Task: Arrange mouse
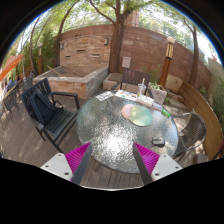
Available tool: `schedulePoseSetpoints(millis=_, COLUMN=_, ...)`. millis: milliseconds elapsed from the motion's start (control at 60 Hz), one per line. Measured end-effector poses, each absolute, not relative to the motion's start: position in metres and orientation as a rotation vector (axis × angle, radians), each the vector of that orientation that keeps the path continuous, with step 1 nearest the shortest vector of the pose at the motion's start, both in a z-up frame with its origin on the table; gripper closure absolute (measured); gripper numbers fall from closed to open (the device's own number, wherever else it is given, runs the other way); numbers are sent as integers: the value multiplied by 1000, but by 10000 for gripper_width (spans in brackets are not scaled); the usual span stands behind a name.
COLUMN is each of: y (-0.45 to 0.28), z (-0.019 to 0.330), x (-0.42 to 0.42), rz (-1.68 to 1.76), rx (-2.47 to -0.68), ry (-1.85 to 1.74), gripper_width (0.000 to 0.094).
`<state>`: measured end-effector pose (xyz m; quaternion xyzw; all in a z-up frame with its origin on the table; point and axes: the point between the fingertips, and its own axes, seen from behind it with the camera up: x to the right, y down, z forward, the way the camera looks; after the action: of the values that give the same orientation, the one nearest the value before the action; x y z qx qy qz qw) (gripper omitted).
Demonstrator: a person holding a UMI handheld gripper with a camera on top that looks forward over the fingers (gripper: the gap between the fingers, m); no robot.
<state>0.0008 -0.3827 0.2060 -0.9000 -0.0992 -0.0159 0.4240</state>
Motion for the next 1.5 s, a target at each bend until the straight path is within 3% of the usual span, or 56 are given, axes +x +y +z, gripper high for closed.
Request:
schedulePoseSetpoints(millis=150, y=-395, z=182, x=27, rz=-30, rx=-2328, ry=-215, gripper_width=86)
schedulePoseSetpoints(millis=283, y=-389, z=114, x=136, rz=-56, rx=-2375, ry=-199, gripper_width=84)
schedulePoseSetpoints(millis=483, y=-340, z=56, x=255, rz=-92, rx=-2353, ry=-158, gripper_width=98)
schedulePoseSetpoints(millis=650, y=-283, z=19, x=301, rz=-77, rx=-2338, ry=-160, gripper_width=82)
schedulePoseSetpoints(millis=850, y=-231, z=-11, x=319, rz=-42, rx=-2334, ry=-214, gripper_width=81)
schedulePoseSetpoints(millis=1133, y=-157, z=-9, x=331, rz=-23, rx=-2277, ry=-182, gripper_width=89)
schedulePoseSetpoints(millis=1217, y=-142, z=-11, x=334, rz=-14, rx=-2282, ry=-145, gripper_width=149)
schedulePoseSetpoints(millis=1300, y=-136, z=-15, x=336, rz=6, rx=-2299, ry=-120, gripper_width=419)
schedulePoseSetpoints(millis=1500, y=-135, z=-15, x=340, rz=-17, rx=-2309, ry=-57, gripper_width=535)
